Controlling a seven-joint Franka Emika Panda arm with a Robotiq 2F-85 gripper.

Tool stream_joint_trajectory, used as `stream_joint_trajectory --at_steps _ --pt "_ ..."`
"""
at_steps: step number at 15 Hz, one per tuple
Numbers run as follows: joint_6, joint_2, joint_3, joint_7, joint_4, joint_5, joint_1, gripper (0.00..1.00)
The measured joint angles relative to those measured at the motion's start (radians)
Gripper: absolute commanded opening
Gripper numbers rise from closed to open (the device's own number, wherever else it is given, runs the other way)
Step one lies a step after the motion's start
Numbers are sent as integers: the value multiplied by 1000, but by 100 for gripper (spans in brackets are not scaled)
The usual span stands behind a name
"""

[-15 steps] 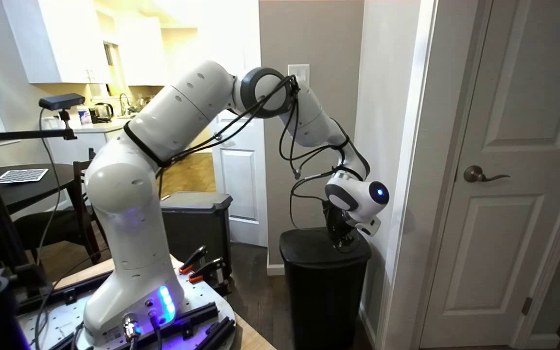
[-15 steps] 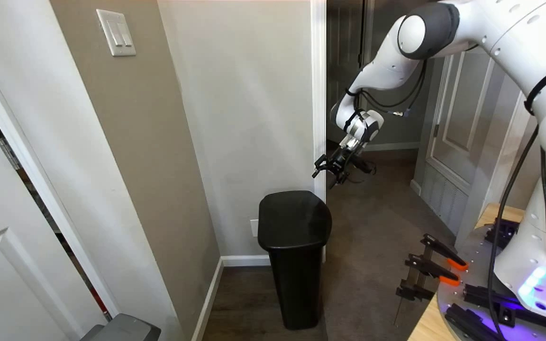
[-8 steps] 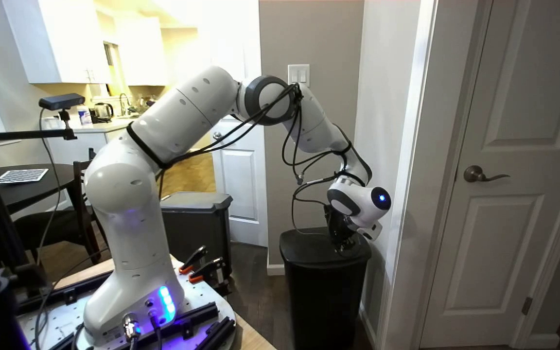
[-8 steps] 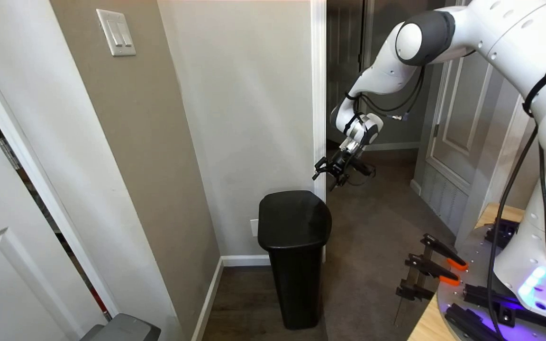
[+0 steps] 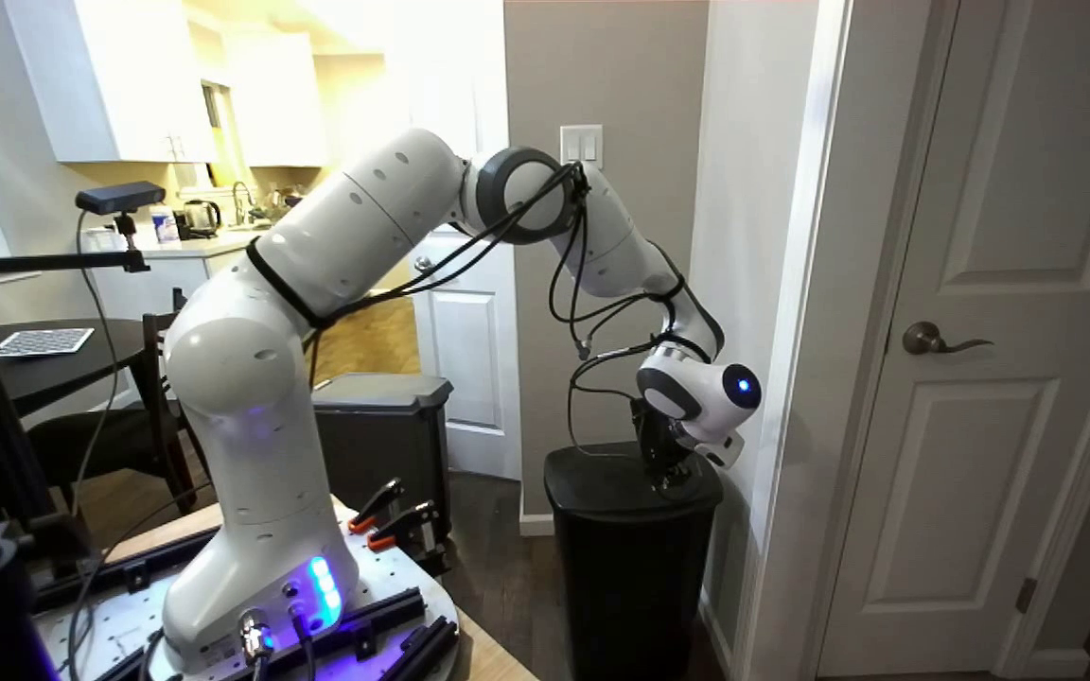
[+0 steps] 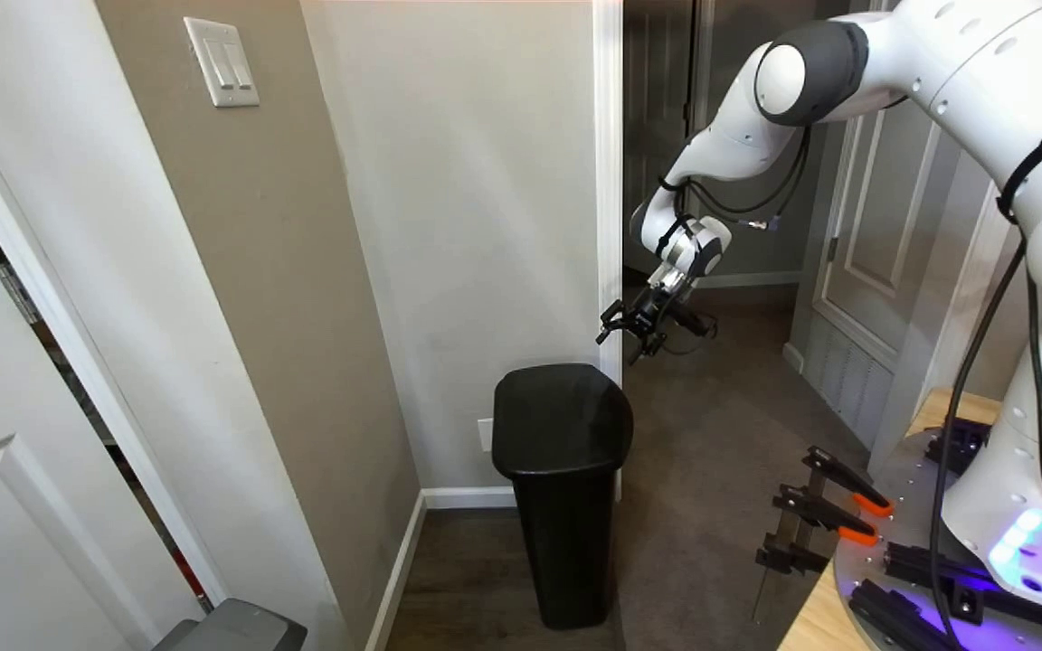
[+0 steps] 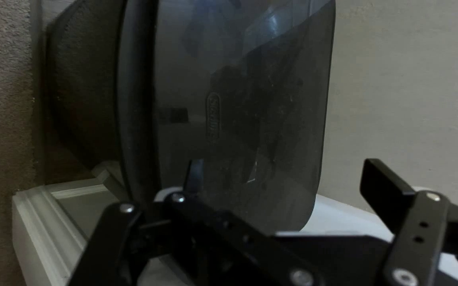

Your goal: Open the black trash can

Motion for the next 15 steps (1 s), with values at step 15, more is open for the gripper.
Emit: stream_joint_trajectory --at_steps 15 --pt "-101 267 -7 13 246 -18 -69 100"
